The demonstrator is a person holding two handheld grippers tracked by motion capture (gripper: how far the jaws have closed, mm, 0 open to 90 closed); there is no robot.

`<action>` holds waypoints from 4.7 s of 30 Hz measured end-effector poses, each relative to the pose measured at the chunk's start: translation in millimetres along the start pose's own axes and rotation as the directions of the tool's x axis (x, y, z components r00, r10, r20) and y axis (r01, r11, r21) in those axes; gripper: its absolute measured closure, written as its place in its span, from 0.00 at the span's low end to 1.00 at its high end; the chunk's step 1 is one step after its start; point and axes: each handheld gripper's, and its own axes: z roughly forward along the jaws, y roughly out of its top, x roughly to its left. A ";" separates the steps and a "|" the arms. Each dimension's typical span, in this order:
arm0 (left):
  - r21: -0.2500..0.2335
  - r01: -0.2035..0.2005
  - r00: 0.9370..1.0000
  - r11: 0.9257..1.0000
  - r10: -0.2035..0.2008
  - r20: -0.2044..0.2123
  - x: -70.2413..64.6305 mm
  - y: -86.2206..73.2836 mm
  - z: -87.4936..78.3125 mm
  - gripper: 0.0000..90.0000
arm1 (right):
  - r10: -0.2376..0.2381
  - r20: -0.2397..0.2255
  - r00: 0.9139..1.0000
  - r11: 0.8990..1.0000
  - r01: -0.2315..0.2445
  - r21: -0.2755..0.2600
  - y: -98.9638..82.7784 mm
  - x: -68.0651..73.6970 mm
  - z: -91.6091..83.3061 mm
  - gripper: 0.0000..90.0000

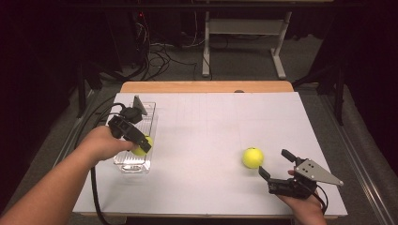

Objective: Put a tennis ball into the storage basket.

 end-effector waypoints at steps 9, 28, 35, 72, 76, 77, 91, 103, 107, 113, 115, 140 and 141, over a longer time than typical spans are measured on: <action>0.014 0.030 0.999 0.999 -0.030 -0.024 11.1 -2.5 1.9 0.30 | 0.002 0.001 1.000 1.000 -0.002 0.001 -0.1 -0.1 0.1 0.02; 0.036 0.075 0.995 0.997 -0.073 -0.064 27.6 -0.5 4.4 0.30 | 0.004 -0.002 1.000 1.000 -0.004 0.003 -0.5 0.4 0.7 0.02; 0.022 0.107 0.991 0.994 -0.104 -0.079 35.0 8.4 -2.4 0.30 | 0.007 0.000 1.000 1.000 -0.007 0.001 -0.5 -1.0 -0.1 0.02; -0.019 0.210 0.974 0.977 -0.211 -0.080 57.3 42.7 -1.5 0.30 | 0.004 -0.005 1.000 1.000 -0.004 -0.001 -0.6 -2.0 -0.1 0.02; -0.018 0.208 0.974 0.978 -0.209 -0.091 57.4 43.7 1.1 0.30 | 0.005 -0.006 1.000 1.000 -0.005 0.000 -0.8 -1.5 0.1 0.02; -0.018 0.207 0.974 0.978 -0.208 -0.093 57.0 44.3 2.3 0.30 | 0.006 -0.006 1.000 1.000 -0.006 0.001 -0.8 -1.6 0.1 0.02; -0.002 0.195 0.975 0.981 -0.194 -0.112 53.6 54.3 21.3 0.30 | 0.006 -0.005 1.000 1.000 -0.006 -0.001 -1.3 -2.4 -0.2 0.02; 0.005 0.224 0.969 0.975 -0.222 -0.109 61.9 53.9 33.6 0.30 | 0.009 -0.004 1.000 1.000 -0.009 0.002 -2.0 -2.9 0.2 0.02; 0.009 0.220 0.970 0.975 -0.218 -0.109 63.6 53.3 37.8 0.30 | 0.007 -0.007 1.000 1.000 -0.007 0.003 -2.0 -2.7 0.6 0.02; -0.009 0.220 0.970 0.975 -0.220 -0.104 63.5 53.5 35.2 0.29 | 0.006 -0.006 1.000 1.000 -0.006 0.005 -2.1 -2.4 1.0 0.02; -0.011 0.215 0.971 0.977 -0.214 -0.102 62.5 53.5 34.9 0.29 | 0.006 -0.005 1.000 1.000 -0.006 0.005 -2.2 -2.6 1.0 0.02; -0.015 0.153 0.985 0.988 -0.153 -0.078 48.2 50.5 22.6 0.01 | 0.002 -0.008 1.000 1.000 -0.002 -0.002 -1.4 -1.8 1.1 0.02; -0.011 0.154 0.985 0.988 -0.154 -0.081 47.7 50.2 22.4 0.01 | 0.002 -0.008 1.000 1.000 -0.002 -0.001 -1.4 -1.8 1.3 0.02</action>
